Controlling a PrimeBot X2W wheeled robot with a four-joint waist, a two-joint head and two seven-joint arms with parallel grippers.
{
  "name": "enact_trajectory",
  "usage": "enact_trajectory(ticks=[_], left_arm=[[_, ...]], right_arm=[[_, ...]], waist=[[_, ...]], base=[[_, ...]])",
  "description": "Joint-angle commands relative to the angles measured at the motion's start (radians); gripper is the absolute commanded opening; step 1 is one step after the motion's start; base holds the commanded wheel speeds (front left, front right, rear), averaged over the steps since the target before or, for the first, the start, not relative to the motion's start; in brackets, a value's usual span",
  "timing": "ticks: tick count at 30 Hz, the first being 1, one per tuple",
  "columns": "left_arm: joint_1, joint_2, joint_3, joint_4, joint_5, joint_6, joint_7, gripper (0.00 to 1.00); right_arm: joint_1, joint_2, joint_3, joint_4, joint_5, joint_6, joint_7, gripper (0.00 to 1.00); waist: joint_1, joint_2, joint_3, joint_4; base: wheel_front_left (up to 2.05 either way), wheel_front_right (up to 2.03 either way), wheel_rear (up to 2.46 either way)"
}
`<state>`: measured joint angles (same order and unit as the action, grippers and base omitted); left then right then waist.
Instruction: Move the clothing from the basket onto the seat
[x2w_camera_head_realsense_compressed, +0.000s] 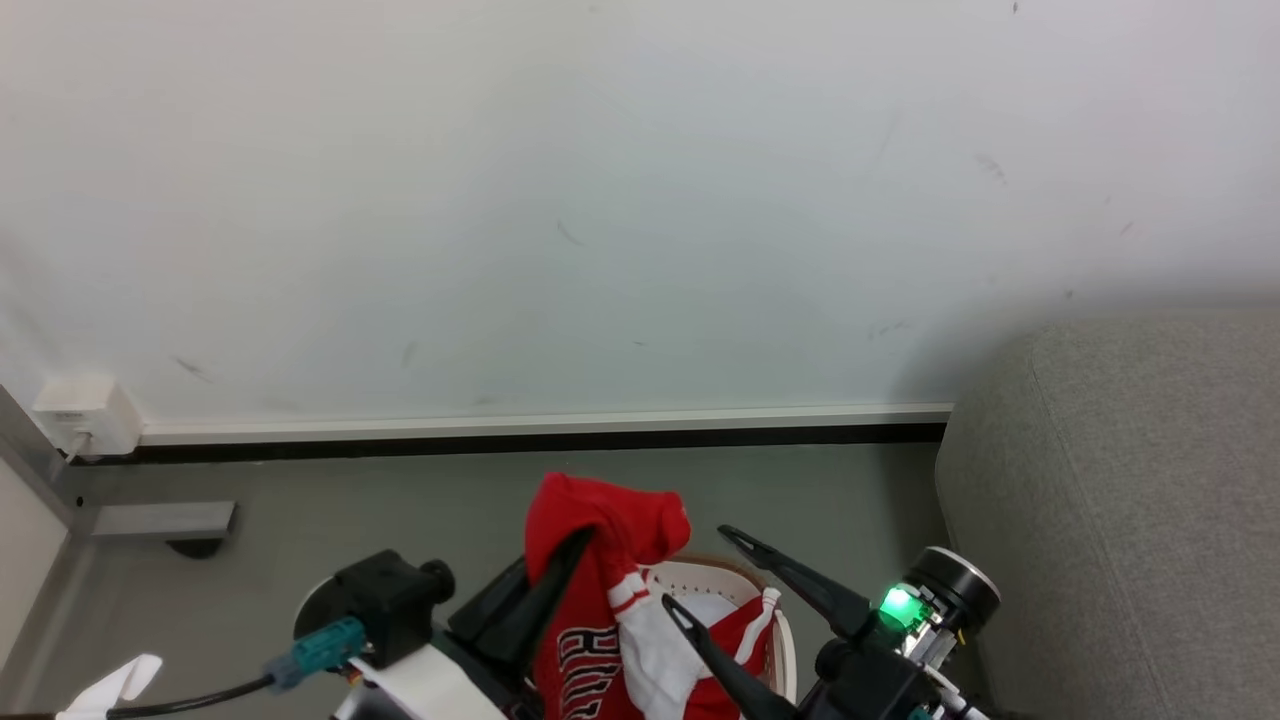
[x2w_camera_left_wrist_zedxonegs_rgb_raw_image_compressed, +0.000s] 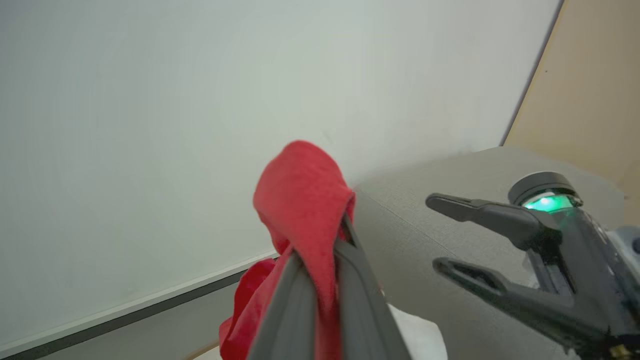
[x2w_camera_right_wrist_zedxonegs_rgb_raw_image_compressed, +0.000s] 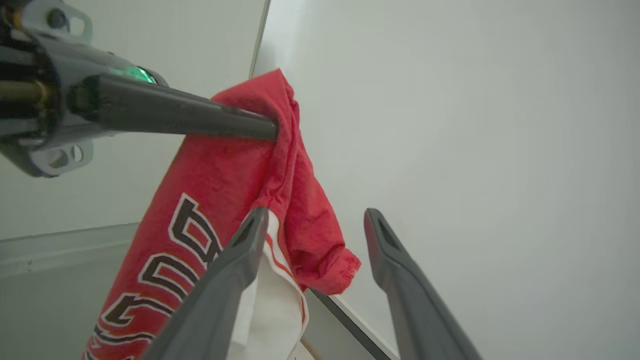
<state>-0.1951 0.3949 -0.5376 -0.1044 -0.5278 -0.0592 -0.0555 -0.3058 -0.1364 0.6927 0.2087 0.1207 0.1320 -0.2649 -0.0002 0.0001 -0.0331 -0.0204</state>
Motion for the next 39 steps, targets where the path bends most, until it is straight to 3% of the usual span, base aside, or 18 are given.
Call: enact_trajectory(ticks=[1,9,21,22,23,29,30,31,32,33,39], left_arm=[[0.015,0.01,-0.011,-0.017,-0.007,-0.008,0.011,0.0],[0.009,0.036,-0.099,-0.086,-0.008,-0.045,0.061,0.0],[-0.032,0.043,-0.182,-0.16,-0.041,-0.066,0.055,0.0],[-0.034,0.045,-0.184,-0.162,-0.044,-0.066,0.055,0.0],[-0.035,0.047,-0.185,-0.163,-0.047,-0.067,0.053,0.0],[-0.023,0.058,-0.17,-0.141,-0.041,-0.051,0.037,0.0],[-0.023,0.057,-0.164,-0.137,-0.036,-0.042,0.03,0.3],[-0.022,0.056,-0.16,-0.132,-0.03,-0.037,0.022,0.47],[-0.022,0.056,-0.158,-0.127,-0.028,-0.032,0.015,0.84],[-0.022,0.053,-0.152,-0.122,-0.024,-0.027,0.003,1.0],[-0.028,0.041,-0.145,-0.103,-0.006,-0.016,-0.038,1.0]], right_arm=[[-0.037,-0.022,0.036,0.007,0.014,-0.002,0.001,1.0],[-0.224,-0.123,0.271,0.068,0.113,-0.002,0.001,1.0],[-0.319,-0.155,0.515,0.139,0.4,-0.002,0.085,1.0],[-0.32,-0.149,0.522,0.142,0.42,-0.002,0.084,0.36],[-0.326,-0.145,0.526,0.146,0.434,-0.002,0.081,0.0],[-0.342,-0.142,0.5,0.15,0.509,-0.002,0.041,0.0],[-0.343,-0.145,0.491,0.15,0.524,-0.002,0.039,0.0],[-0.344,-0.147,0.482,0.147,0.538,-0.002,0.036,0.0],[-0.347,-0.15,0.472,0.144,0.548,-0.002,0.034,0.0],[-0.353,-0.155,0.457,0.139,0.555,-0.002,0.031,0.0],[-0.361,-0.182,0.352,0.118,0.593,-0.002,0.016,0.0]], waist=[[0.0002,-0.0001,-0.001,0.001],[0.0002,-0.0001,-0.008,0.009],[0.0002,-0.0001,-0.013,0.022],[0.0002,-0.0001,-0.013,0.021],[0.0002,-0.0001,-0.012,0.021],[0.0002,-0.0001,-0.008,0.006],[0.0002,-0.0001,-0.007,0.002],[0.0002,-0.0001,-0.006,-0.003],[0.0002,-0.0001,-0.005,-0.008],[0.0002,-0.0001,-0.003,-0.015],[0.0002,-0.0001,0.016,-0.071]], base=[[0.0,0.0,0.0],[0.0,0.0,0.0],[0.0,0.0,0.0],[0.0,0.0,0.0],[0.0,0.0,0.0],[0.0,0.0,0.0],[0.0,0.0,0.0],[0.0,0.0,0.0],[0.0,0.0,0.0],[0.0,0.0,0.0],[0.0,0.0,0.0]])
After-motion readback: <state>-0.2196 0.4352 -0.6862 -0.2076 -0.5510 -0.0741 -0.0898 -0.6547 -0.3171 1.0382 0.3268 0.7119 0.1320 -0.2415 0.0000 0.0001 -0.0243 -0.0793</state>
